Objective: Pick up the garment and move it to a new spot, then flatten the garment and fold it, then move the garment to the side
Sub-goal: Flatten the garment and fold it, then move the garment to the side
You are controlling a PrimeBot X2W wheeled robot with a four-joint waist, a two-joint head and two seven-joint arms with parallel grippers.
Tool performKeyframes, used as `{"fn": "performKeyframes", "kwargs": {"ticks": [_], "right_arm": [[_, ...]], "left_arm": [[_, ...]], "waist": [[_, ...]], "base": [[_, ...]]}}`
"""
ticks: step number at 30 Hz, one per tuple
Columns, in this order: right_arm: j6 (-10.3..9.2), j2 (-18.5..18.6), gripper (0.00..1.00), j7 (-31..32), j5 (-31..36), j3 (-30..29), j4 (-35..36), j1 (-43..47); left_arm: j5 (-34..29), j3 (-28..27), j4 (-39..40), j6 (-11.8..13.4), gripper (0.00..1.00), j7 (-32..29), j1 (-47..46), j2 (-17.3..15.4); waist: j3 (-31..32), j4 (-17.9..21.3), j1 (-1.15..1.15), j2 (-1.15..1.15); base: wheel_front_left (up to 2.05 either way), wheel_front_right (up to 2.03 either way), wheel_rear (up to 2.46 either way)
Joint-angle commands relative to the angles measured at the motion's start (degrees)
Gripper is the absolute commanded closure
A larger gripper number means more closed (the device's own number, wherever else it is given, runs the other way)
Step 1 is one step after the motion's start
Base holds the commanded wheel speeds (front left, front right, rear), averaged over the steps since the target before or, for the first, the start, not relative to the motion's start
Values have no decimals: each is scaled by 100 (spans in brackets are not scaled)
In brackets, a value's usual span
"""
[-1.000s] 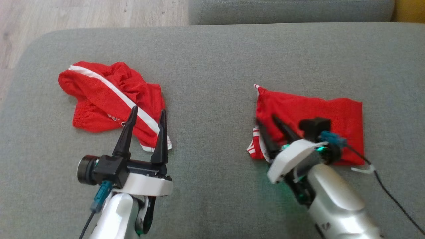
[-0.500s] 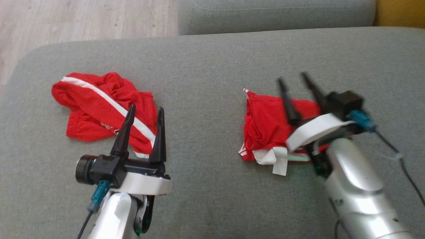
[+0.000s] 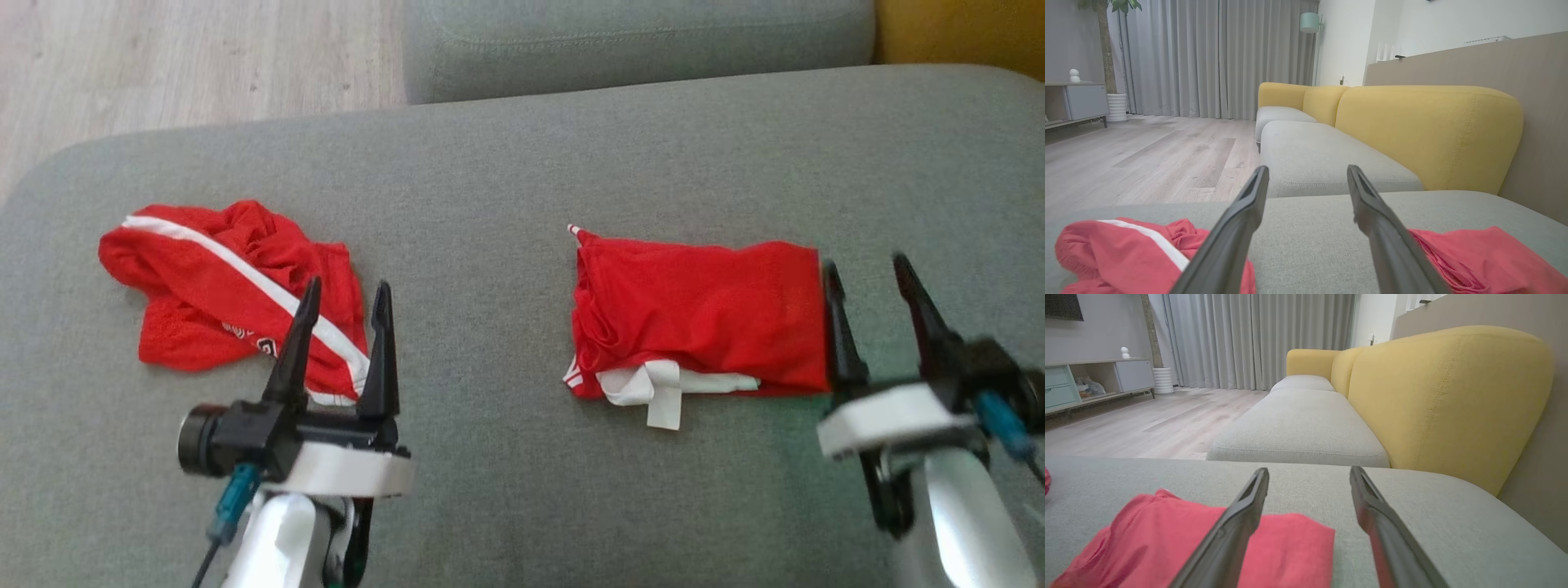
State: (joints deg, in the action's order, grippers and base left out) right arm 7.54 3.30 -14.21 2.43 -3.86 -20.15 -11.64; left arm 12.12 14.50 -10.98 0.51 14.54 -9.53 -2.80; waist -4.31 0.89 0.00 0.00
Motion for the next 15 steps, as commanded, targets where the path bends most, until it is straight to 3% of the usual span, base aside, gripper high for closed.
{"fn": "performKeyframes", "kwargs": {"ticks": [1, 15], "right_arm": [[-5, -31, 0, -68, -34, 54, 307, 63], [-5, -41, 0, -73, -445, 144, 707, 666]], "left_arm": [[19, -233, 183, 30, 0, 46, -53, -8], [110, -259, 97, 89, 0, 46, 193, -8]], "waist": [[29, 15, 0, 0], [170, 48, 0, 0]], "base": [[0, 0, 0], [0, 0, 0]]}}
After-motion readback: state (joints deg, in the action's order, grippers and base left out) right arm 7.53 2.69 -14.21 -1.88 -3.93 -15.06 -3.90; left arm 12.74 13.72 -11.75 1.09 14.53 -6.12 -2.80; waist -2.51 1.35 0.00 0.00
